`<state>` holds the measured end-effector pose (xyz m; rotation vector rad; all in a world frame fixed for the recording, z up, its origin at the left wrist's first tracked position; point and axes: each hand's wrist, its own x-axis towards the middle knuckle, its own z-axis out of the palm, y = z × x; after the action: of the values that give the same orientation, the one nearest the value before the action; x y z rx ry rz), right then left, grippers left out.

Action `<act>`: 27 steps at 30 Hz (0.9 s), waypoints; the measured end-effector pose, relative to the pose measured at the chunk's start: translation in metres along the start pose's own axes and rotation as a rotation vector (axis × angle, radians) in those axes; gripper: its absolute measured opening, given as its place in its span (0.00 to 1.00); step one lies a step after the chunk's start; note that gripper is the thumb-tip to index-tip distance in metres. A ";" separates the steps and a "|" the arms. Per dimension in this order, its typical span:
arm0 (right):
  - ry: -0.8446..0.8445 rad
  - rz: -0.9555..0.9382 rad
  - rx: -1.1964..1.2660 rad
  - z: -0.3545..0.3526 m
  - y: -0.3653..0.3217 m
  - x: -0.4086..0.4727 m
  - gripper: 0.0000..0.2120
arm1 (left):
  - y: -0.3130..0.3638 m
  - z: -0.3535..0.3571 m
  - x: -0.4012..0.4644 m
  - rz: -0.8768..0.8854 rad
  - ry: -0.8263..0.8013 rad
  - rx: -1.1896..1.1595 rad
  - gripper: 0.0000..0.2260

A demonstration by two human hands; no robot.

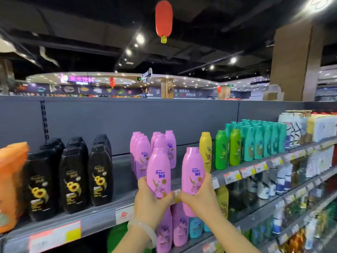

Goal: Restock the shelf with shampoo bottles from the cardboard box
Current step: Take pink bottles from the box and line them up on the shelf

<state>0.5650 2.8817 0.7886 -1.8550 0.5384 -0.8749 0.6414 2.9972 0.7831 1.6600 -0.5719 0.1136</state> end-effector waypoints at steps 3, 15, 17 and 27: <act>-0.002 -0.068 0.004 0.000 0.008 0.055 0.35 | -0.001 0.025 0.029 0.007 0.075 0.016 0.24; -0.190 -0.130 0.148 0.035 0.057 0.196 0.35 | -0.015 0.083 0.072 -0.113 0.380 0.111 0.26; -0.246 -0.129 0.149 0.043 0.062 0.197 0.35 | -0.017 0.085 0.073 -0.125 0.402 0.121 0.26; -0.321 -0.066 0.015 0.056 0.076 0.199 0.37 | -0.009 0.084 0.074 -0.110 0.383 0.146 0.26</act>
<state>0.7373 2.7449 0.7711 -1.9595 0.2717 -0.6038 0.6890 2.8955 0.7891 1.7494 -0.1845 0.3916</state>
